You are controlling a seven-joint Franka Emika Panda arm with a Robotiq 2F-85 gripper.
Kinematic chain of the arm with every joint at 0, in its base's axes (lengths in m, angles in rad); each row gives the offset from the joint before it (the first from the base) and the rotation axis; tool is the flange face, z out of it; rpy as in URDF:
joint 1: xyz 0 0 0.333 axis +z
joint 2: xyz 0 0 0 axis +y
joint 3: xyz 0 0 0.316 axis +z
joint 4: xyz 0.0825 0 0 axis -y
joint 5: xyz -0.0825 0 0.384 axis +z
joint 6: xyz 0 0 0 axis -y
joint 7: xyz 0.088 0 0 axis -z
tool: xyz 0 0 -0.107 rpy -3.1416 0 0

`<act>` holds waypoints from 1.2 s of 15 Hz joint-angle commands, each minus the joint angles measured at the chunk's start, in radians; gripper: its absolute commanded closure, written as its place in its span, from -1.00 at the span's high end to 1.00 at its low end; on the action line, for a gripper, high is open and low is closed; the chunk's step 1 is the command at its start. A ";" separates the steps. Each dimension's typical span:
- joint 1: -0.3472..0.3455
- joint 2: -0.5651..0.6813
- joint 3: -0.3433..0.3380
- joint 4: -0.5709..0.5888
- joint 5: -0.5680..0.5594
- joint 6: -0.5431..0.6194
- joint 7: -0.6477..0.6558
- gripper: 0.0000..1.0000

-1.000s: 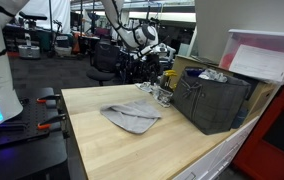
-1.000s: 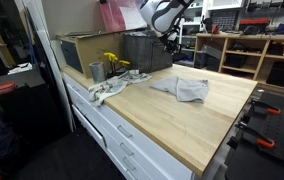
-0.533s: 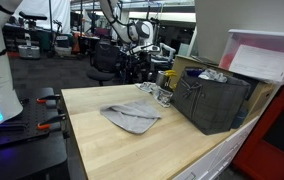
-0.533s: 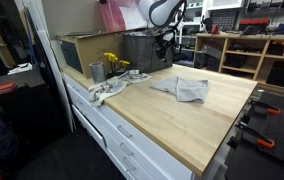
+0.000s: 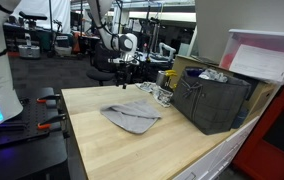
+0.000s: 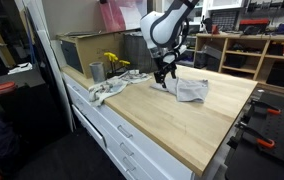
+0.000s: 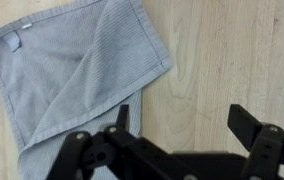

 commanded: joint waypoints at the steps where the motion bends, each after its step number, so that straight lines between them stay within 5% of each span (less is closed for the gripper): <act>1: 0.012 0.006 -0.018 -0.073 0.025 0.037 0.046 1.00; 11: 0.004 0.091 -0.087 -0.071 0.022 0.019 0.091 1.00; 18: 0.015 0.115 -0.074 -0.047 0.050 0.009 0.082 1.00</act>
